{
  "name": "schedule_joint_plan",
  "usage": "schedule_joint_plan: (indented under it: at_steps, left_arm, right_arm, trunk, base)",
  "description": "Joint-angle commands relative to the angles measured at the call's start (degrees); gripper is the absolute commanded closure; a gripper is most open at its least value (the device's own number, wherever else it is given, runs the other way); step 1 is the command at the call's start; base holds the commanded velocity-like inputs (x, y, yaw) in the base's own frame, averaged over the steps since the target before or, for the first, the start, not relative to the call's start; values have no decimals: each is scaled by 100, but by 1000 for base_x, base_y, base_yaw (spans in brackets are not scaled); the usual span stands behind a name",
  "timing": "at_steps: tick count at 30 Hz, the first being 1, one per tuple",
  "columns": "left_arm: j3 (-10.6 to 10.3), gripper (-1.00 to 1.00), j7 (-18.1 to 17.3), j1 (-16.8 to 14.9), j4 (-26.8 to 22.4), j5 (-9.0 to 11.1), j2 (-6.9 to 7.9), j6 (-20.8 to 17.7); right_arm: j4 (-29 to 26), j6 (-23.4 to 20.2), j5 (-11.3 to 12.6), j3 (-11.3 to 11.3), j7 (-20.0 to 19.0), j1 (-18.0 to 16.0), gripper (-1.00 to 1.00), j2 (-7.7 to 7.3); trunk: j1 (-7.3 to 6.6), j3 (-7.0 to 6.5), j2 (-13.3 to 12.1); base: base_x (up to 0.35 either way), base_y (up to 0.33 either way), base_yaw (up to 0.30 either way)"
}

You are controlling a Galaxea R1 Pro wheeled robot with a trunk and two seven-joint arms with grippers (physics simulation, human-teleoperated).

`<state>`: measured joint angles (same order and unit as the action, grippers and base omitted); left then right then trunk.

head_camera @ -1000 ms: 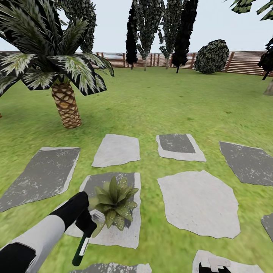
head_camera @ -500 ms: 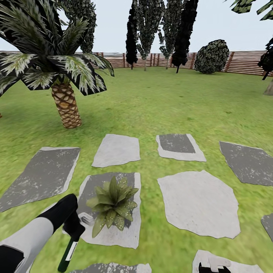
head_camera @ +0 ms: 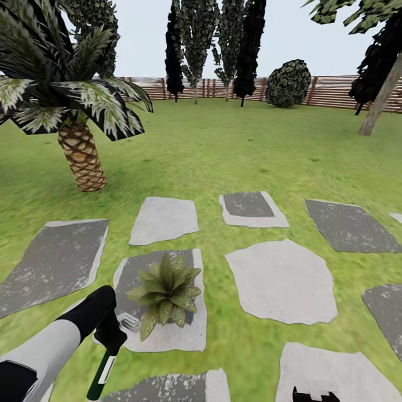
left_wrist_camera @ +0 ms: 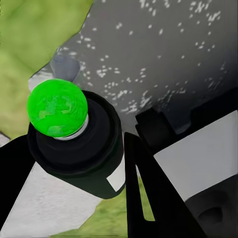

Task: Pick up the pesticide atomizer in the garden and spray insectifuge to fully cover both potted plants in the garden.

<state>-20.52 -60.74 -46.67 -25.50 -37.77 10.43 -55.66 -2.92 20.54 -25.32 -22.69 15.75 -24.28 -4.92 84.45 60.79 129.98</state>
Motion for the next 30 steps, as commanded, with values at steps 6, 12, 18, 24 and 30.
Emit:
schedule_joint_plan:
  at_steps: [6, 12, 18, 24, 30]
  left_arm:
    - [-20, 100, -53, 8, 9, -54, 3, -23]
    - [-28, 100, -52, 201, -26, -51, 0, -16]
    - [-3, 100, -45, 278, -91, -63, 11, -15]
    - [-20, 100, -66, 259, -178, -64, 44, -20]
    - [-27, 100, -114, 190, -422, -64, 34, -25]
  right_arm:
    - [10, 20, -59, -43, 25, -6, -100, 0]
    - [10, 20, -60, -43, 25, -6, -100, 0]
    - [10, 20, -60, -43, 25, -6, -100, 0]
    - [10, 20, -60, -43, 25, -6, -100, 0]
    - [10, 20, -56, -43, 25, -6, -100, 0]
  trunk:
    - [-2, 5, 2]
    - [-2, 5, 2]
    - [-2, 5, 2]
    - [-2, 5, 2]
    - [-2, 5, 2]
  base:
    - [-62, 321, -297]
    - [-3, 332, -112]
    - [0, 330, -24]
    - [42, 330, -253]
    - [168, 296, -298]
